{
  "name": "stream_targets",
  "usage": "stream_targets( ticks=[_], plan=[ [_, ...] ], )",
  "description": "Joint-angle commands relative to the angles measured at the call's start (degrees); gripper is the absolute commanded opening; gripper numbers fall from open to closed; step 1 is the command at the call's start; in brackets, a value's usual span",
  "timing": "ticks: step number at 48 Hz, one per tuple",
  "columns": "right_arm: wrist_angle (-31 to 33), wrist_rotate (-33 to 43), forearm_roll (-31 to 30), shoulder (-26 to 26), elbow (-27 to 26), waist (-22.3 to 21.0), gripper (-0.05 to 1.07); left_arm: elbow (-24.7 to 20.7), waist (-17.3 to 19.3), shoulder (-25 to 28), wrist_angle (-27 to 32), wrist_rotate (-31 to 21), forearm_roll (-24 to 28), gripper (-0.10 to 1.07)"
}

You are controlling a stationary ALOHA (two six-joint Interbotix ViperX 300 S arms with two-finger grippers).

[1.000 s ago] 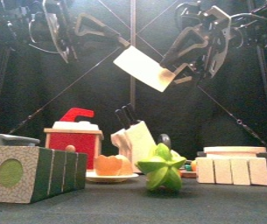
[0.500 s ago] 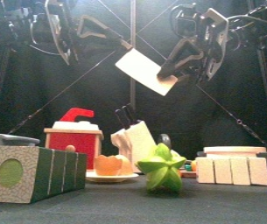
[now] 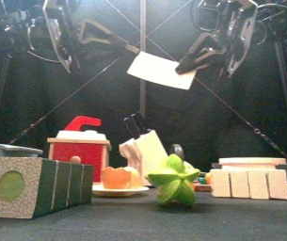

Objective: Grab cleaver with other hand

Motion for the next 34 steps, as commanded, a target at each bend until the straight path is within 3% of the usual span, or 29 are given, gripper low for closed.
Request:
stream_targets(
  ticks=[1, 34],
  plan=[
    [0.18, 0.09, -0.18, -1.76, -0.79, -0.26, 0.41, -0.26, 0.09, -0.09, -0.09, 0.18, -0.26, 0.46],
    [0.18, 0.09, -0.09, -1.76, -0.79, -0.88, 0.41, 1.32, -1.67, 3.96, 0.88, 0.09, -3.60, 0.46]
  ],
)
